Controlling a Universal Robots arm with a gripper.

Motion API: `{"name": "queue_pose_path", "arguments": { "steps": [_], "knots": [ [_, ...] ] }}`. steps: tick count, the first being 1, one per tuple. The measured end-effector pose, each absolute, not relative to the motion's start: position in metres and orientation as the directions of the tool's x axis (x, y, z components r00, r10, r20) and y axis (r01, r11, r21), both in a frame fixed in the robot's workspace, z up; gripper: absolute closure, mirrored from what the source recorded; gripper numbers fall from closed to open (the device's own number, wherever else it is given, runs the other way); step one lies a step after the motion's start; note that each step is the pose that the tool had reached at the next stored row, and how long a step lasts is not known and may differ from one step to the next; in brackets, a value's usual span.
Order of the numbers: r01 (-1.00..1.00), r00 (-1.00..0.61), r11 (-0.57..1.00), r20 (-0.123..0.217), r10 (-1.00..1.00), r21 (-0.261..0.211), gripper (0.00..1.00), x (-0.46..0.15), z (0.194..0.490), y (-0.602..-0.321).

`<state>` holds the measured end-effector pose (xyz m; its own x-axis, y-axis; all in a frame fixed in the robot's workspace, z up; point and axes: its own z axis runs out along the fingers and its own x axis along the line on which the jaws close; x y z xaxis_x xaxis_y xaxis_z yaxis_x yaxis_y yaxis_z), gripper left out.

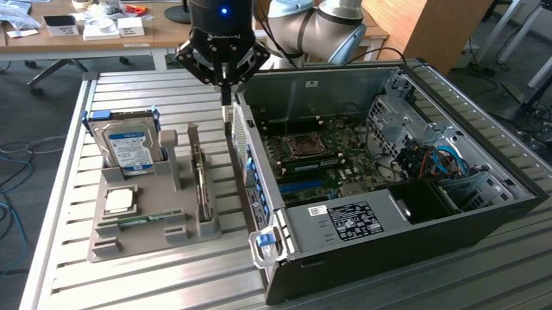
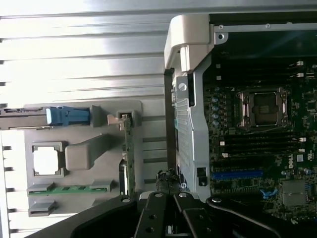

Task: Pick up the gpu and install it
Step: 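Reach for the gpu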

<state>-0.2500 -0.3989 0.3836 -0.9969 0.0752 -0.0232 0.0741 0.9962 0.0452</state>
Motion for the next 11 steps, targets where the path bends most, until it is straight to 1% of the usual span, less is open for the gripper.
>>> {"name": "queue_pose_path", "arguments": {
  "steps": [11],
  "knots": [
    [0.074, -0.997, 0.996, -0.023, 0.075, 0.045, 0.89, -0.278, 0.382, -0.399]
  ]
}}
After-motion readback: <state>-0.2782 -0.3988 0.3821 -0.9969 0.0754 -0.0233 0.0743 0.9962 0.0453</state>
